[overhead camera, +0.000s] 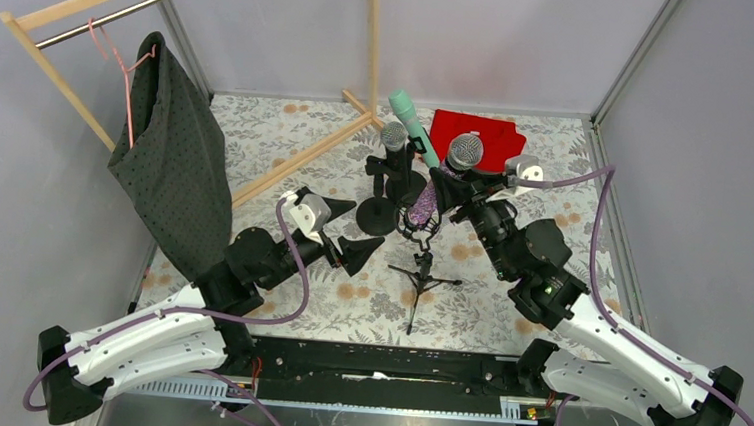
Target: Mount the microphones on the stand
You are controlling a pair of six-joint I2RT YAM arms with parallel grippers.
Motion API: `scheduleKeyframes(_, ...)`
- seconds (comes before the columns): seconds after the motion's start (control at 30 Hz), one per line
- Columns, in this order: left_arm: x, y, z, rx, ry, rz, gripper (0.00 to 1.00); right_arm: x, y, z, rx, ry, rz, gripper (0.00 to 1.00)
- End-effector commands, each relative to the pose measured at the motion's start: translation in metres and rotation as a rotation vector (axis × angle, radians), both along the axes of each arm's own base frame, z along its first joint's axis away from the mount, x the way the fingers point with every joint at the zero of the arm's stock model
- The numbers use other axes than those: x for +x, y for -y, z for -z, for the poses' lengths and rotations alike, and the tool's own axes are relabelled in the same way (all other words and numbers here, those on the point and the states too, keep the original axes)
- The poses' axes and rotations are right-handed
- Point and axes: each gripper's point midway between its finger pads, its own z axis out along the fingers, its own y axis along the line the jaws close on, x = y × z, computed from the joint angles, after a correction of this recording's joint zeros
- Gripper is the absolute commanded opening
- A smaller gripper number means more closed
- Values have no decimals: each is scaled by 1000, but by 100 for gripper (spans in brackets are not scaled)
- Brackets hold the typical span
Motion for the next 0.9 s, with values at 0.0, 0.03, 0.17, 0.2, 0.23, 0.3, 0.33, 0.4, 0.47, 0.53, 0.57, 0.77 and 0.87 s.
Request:
scheduleKeyframes(0.0, 2, -3, -16, -37, 37, -17, 94, -8, 4, -33, 52, 113, -10, 0)
scheduleKeyframes(0.03, 2, -3, -16, -37, 38, -18, 94, -7, 4, -31, 45, 113, -9, 0)
scheduleKeyframes(0.17, 3, -3, -15, -38, 36, -18, 94, -7, -1, -25, 15, 122, -24, 0)
scheduleKeyframes(0.2, 3, -3, -15, -37, 35, -18, 94, -8, -3, -22, 2, 129, -32, 0)
scheduleKeyframes(0.23, 3, -3, -14, -35, 34, -18, 94, -8, -5, -21, -6, 139, -39, 0)
scheduleKeyframes(0.3, 3, -2, -14, -33, 32, -15, 94, -11, -8, -17, -22, 167, -58, 0)
scheduleKeyframes(0.33, 3, -2, -14, -33, 33, -14, 94, -13, -9, -14, -30, 186, -67, 0)
scheduleKeyframes(0.4, 3, -2, -14, -33, 33, -16, 94, -17, -11, -12, -38, 222, -87, 0)
scheduleKeyframes(0.47, 3, -2, -14, -32, 32, -18, 94, -21, -15, -6, -68, 248, -112, 0)
scheduleKeyframes(0.53, 3, -3, -14, -32, 33, -19, 94, -24, -19, 1, -109, 262, -137, 0)
scheduleKeyframes(0.57, 3, -3, -14, -33, 34, -19, 94, -24, -21, 5, -131, 264, -147, 0)
scheduleKeyframes(0.77, 3, -3, -13, -29, 33, -20, 94, -25, -28, 27, -258, 239, -188, 1)
scheduleKeyframes(0.87, 4, -2, -13, -30, 32, -18, 94, -25, -29, 39, -274, 214, -193, 5)
